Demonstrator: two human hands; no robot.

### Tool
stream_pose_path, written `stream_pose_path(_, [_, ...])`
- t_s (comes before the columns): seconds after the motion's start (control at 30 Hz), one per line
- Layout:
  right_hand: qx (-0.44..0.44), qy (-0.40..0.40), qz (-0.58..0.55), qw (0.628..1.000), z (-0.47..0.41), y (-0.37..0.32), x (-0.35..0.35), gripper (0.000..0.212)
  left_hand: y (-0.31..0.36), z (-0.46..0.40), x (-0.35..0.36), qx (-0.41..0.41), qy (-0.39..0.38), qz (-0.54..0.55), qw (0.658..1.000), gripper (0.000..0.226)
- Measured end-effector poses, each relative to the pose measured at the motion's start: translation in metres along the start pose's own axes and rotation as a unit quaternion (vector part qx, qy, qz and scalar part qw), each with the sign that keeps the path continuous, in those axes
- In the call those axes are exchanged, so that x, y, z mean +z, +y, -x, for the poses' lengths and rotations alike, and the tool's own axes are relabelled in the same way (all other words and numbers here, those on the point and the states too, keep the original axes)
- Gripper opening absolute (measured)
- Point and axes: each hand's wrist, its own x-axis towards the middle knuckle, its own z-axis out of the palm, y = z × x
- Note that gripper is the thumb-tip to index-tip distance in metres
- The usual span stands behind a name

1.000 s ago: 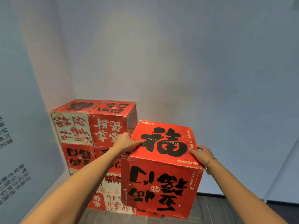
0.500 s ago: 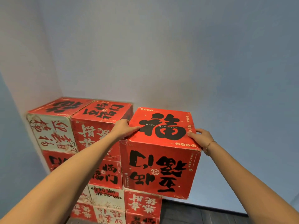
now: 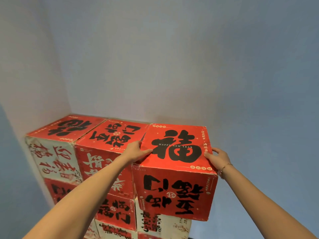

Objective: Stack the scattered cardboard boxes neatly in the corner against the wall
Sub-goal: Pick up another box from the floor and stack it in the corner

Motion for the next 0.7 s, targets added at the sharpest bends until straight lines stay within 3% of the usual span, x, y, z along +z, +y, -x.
stream_pose_path(0.23, [0.019,0.008,-0.019,1.0,-0.026,0.001,0.019,0.042,-0.012,-0.042,-0.007,0.04,-0.023,-0.014,0.999,0.063])
stream_pose_path(0.7, [0.033,0.008,-0.064,0.997,-0.046,0.015,0.037,0.04,-0.031,-0.07,0.013,0.074,0.0,-0.166,0.983,0.074])
